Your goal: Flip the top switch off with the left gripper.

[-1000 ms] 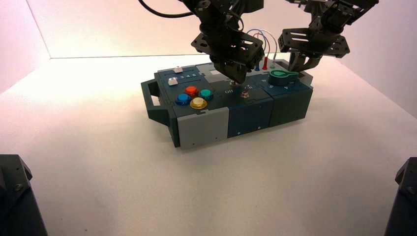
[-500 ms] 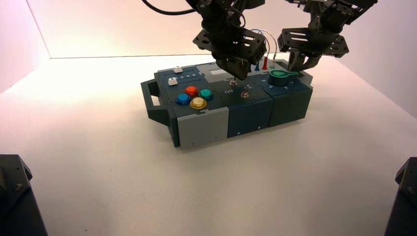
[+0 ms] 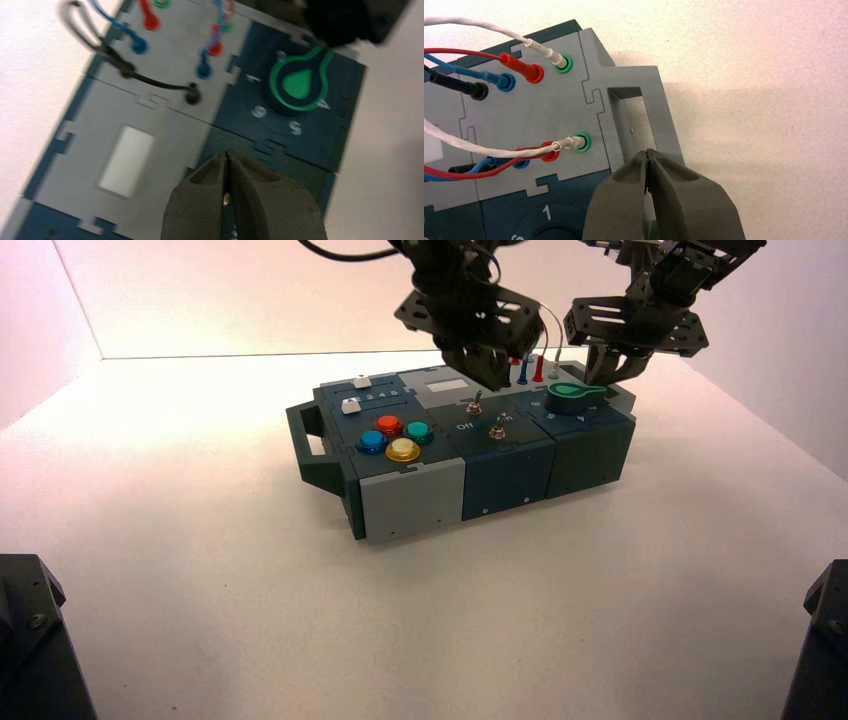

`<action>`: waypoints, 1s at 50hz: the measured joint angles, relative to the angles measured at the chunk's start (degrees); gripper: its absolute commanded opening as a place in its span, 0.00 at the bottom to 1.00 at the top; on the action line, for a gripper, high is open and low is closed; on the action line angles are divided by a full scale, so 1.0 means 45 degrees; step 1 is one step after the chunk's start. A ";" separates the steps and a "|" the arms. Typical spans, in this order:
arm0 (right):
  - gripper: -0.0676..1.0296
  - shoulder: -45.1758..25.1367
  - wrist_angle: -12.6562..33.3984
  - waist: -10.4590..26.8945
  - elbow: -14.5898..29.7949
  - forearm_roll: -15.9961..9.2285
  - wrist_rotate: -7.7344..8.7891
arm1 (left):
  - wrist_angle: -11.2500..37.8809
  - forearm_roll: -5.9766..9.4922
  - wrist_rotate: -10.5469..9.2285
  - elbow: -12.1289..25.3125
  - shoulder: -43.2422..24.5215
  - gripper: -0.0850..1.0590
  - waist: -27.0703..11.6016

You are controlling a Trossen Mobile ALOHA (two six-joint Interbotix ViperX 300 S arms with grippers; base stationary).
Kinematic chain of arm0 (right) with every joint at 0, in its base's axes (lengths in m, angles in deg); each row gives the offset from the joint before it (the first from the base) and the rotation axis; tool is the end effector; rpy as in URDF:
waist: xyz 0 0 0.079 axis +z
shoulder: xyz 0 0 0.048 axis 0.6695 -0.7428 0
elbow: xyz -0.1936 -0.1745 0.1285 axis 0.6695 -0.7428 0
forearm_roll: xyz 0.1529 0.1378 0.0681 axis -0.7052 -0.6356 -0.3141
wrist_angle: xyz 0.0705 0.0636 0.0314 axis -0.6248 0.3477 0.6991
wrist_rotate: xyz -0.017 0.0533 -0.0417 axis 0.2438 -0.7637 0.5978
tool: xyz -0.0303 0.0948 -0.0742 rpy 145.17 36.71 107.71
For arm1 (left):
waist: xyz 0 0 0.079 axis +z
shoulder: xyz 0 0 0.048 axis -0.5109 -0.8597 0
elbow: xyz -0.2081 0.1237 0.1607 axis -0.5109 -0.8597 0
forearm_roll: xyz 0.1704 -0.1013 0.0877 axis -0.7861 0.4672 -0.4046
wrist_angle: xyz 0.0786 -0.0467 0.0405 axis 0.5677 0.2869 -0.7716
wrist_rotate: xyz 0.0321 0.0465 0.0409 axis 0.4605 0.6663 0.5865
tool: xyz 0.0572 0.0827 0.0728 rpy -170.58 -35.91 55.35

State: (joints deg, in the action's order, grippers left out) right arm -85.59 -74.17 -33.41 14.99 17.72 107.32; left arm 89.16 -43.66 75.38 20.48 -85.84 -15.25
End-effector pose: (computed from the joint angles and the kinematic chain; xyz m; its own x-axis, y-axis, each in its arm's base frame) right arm 0.3925 0.0740 -0.0210 0.4850 0.1485 -0.8618 -0.0872 0.9888 0.1212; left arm 0.3283 -0.3580 0.0081 0.3309 -0.4370 -0.8364 0.7334 0.6769 -0.0635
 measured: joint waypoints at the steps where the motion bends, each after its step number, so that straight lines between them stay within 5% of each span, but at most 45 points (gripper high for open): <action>1: 0.04 0.0000 0.0000 -0.0020 0.0000 0.0000 0.0000 | 0.0000 0.0020 0.0000 0.0000 0.0000 0.05 0.0020; 50: 0.04 -0.0215 0.0254 -0.0078 0.0293 0.0020 0.0039 | 0.0449 0.0000 0.0020 0.0078 -0.0234 0.05 0.0059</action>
State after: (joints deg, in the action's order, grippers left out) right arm -86.56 -73.03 -33.77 16.31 17.80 107.50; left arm 91.18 -43.66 75.46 20.84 -86.89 -14.98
